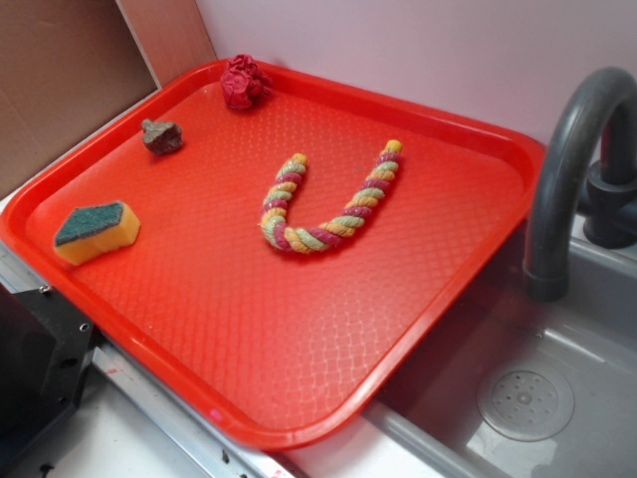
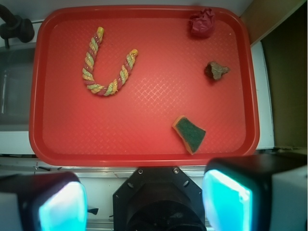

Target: Grab the rock.

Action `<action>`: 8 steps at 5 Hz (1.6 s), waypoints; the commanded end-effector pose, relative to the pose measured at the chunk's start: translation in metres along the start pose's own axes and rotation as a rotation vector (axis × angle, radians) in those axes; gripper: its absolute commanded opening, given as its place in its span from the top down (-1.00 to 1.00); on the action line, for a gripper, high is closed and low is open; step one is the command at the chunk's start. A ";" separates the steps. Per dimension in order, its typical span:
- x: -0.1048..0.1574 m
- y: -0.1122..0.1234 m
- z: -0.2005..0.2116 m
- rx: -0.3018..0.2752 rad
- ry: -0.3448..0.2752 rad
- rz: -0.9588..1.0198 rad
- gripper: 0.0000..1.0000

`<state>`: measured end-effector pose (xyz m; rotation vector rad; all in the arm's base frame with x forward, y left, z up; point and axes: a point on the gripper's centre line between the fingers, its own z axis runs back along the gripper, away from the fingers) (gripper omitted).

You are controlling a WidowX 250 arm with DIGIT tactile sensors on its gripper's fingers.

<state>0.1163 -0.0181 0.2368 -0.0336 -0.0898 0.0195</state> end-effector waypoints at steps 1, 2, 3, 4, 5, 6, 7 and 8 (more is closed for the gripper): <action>0.000 0.000 0.000 0.000 0.000 0.000 -1.00; 0.016 0.025 -0.013 -0.007 -0.008 0.005 -1.00; 0.031 0.047 -0.029 0.022 -0.010 0.004 -1.00; 0.044 0.069 -0.051 0.052 -0.012 -0.003 -1.00; 0.057 0.098 -0.073 0.086 -0.032 -0.034 -1.00; 0.060 0.114 -0.088 0.062 -0.031 -0.020 -1.00; 0.072 0.134 -0.109 0.049 -0.021 -0.012 -1.00; 0.081 0.146 -0.126 0.088 -0.015 -0.022 -1.00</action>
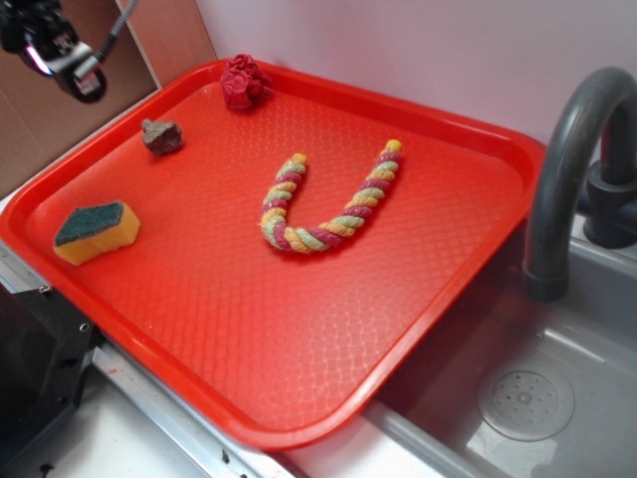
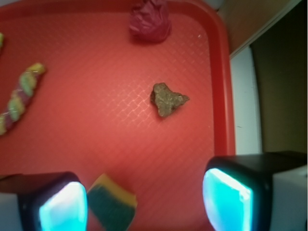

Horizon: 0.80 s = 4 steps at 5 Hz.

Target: Grab the rock.

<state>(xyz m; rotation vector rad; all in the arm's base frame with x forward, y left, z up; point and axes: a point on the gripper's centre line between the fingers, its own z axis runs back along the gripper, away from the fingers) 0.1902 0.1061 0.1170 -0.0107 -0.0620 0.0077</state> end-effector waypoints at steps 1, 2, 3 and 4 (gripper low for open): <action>0.021 0.029 -0.016 0.039 -0.056 -0.016 -1.00; 0.023 0.030 -0.023 0.000 -0.064 -0.003 -1.00; 0.031 0.033 -0.035 0.011 -0.050 0.009 -1.00; 0.038 0.031 -0.047 -0.007 -0.035 -0.010 -1.00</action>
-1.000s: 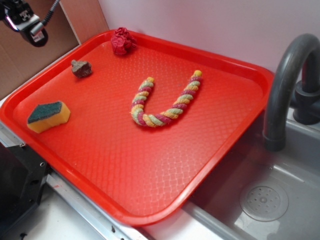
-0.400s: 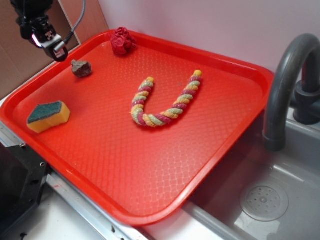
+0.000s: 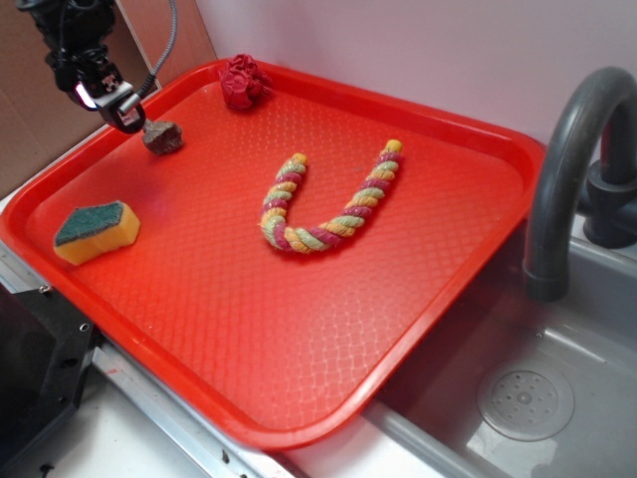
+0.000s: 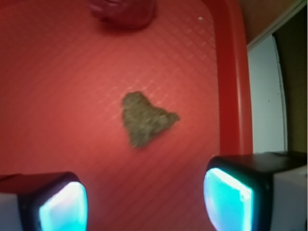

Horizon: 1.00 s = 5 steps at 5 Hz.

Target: Grab the rock.

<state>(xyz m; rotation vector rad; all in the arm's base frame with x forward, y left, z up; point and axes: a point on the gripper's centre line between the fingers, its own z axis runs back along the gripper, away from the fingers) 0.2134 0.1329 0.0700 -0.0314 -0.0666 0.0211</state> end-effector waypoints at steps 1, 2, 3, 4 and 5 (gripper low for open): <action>0.013 -0.008 -0.008 0.022 -0.011 -0.040 -1.00; 0.021 -0.017 -0.027 -0.092 0.023 -0.105 -1.00; 0.024 -0.024 -0.043 0.010 0.085 -0.070 -1.00; 0.025 -0.009 -0.053 0.041 0.118 -0.033 -1.00; 0.029 -0.003 -0.055 0.059 0.123 -0.007 -1.00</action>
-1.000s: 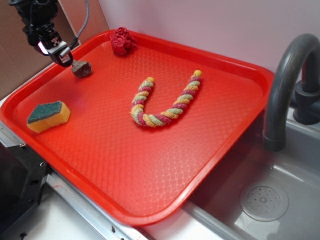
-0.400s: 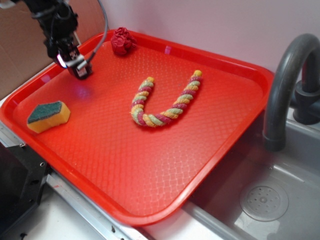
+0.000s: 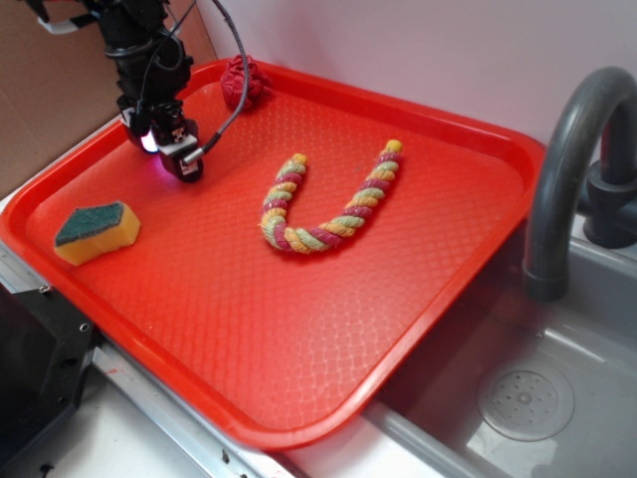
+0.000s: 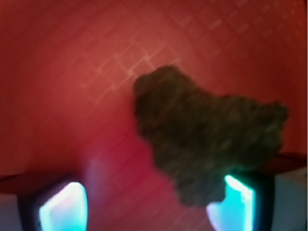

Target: Grab the rock.

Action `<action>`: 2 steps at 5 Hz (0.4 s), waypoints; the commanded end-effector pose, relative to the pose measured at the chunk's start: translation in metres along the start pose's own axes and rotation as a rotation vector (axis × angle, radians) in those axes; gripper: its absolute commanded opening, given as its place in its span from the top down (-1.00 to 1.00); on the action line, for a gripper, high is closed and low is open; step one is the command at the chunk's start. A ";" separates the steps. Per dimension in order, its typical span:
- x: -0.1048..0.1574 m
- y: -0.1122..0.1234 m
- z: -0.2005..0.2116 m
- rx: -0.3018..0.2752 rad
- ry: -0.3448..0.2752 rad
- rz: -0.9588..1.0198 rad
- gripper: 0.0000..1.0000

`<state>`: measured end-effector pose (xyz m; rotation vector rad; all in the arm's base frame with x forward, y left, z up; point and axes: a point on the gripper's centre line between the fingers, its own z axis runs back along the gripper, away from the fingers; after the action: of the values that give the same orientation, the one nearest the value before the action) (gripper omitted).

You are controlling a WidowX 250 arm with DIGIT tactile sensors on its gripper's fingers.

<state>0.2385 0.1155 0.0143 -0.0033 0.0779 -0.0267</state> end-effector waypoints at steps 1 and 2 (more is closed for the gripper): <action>0.010 0.020 0.005 0.030 -0.026 0.056 -1.00; 0.015 0.022 0.002 0.008 -0.024 0.040 -1.00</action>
<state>0.2524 0.1320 0.0124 0.0030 0.0693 0.0132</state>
